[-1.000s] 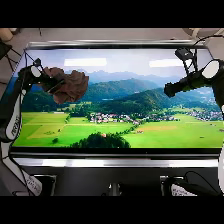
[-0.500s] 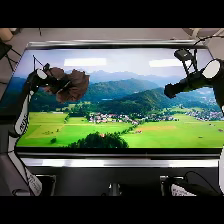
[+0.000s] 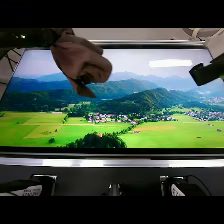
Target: Fold the shirts.
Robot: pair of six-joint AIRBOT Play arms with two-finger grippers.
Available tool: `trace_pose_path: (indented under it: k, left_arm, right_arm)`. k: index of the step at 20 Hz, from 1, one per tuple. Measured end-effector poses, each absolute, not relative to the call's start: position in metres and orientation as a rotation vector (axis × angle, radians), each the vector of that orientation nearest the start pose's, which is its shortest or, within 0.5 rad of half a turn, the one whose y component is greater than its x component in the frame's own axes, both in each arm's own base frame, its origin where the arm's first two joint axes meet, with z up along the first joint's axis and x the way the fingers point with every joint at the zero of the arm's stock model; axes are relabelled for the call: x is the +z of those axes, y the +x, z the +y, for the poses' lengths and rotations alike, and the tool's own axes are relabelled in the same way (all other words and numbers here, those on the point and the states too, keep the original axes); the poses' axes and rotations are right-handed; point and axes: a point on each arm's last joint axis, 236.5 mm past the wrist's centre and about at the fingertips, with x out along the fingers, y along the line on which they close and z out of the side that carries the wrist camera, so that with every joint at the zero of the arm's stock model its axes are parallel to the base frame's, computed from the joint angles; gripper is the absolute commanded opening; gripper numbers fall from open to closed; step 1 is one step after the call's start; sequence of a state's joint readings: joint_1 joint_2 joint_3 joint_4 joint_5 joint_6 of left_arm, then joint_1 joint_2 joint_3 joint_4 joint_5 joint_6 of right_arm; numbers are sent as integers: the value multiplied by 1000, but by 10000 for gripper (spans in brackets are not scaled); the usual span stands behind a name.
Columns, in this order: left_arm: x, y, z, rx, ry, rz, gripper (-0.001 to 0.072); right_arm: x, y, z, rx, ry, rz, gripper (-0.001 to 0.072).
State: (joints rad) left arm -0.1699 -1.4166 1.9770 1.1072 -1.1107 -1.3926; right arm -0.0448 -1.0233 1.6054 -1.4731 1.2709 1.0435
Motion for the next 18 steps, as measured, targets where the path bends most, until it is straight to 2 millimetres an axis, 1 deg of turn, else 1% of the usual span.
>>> trace_pose_path:
  k: [1,2,3,5,7,8,10,11,12,13,14,15,16,17,18]
  left_arm:
    - [316,452,-195,-613,-61,537,24]
    - [313,433,-213,-665,-26,566,24]
    - [305,417,-229,-712,2,601,24]
    - [280,392,-262,-796,44,670,24]
    - [235,372,-298,-869,78,768,24]
    - [204,361,-317,-905,97,831,24]
    - [138,333,-352,-968,131,972,26]
    - [106,317,-369,-1000,138,1039,155]
    - [76,299,-386,-1032,142,1104,509]
    - [55,284,-400,-1060,134,1156,720]
    - [38,270,-411,-1084,123,1205,720]
    - [30,265,-416,-1093,116,1229,720]
    - [29,267,-417,-1094,110,1236,720]
    - [34,274,-413,-1088,105,1236,720]
    - [43,290,-402,-1067,107,1215,720]
  right_arm:
    - [285,365,6,213,-422,657,651]
    - [288,348,7,215,-414,673,651]
    - [287,331,8,222,-405,706,651]
    - [276,300,9,243,-388,801,651]
    - [258,278,9,263,-375,903,651]
    - [246,270,9,273,-368,951,651]
    - [220,264,10,292,-354,1032,651]
    - [206,264,10,299,-347,1067,651]
    - [191,266,10,302,-340,1090,651]
    - [173,267,10,306,-325,1120,650]
    - [158,269,12,314,-311,1139,651]
    - [142,269,15,326,-293,1163,650]
    - [127,269,18,340,-276,1183,650]
    - [113,267,22,356,-259,1203,651]
    - [99,264,27,379,-242,1223,651]
